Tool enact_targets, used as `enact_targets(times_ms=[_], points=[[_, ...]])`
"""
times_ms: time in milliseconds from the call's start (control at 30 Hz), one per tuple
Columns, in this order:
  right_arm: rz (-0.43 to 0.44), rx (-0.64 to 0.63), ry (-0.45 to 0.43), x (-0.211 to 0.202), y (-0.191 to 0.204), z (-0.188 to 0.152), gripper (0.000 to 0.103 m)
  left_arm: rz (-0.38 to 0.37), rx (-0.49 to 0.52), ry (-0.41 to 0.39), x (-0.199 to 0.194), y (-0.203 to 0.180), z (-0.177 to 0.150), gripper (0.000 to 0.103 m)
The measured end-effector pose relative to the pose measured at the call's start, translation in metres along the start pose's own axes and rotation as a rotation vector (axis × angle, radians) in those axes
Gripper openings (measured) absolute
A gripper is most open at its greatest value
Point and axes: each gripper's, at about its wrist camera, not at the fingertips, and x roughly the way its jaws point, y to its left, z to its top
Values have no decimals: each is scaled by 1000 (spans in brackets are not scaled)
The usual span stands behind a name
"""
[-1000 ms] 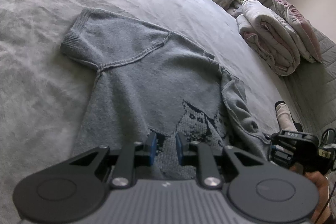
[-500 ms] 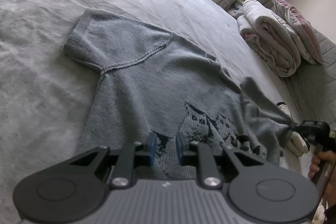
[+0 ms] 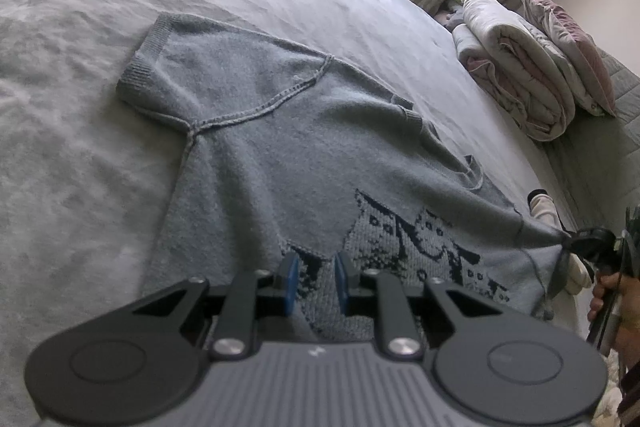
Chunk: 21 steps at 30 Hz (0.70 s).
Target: Fold clothes
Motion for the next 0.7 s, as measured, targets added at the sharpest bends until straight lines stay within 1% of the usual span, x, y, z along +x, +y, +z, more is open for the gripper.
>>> enact_targets(times_ms=[67,133,167,200,233,367,533,700], points=[[38,39,12,-5,-7,-2,13,1,1,1,0,0,0,19],[76,72,22,-12,-15,-3,16,2,4,0,0,-1,-1,19],[89,88,27,-16,-19,-4,23,2,5,0,0,-1,-1,19],[103,106,30,-20,-24,-5,35,2,7,0,-1,-2,-1,19],[119,123,31,-25,-29,-7,38,2,9,0,-1,-2,-1,19],[179,176,67,-37,-48,-22,39,4,13,-5,-3,-3,-2,19],[255,237,125,-52,-69,-53,39,8,33,-11,-6,-6,-6,19],[357,269,184,-75,-84,-93,39,-5,117,-17,-13,-17,-15,19]])
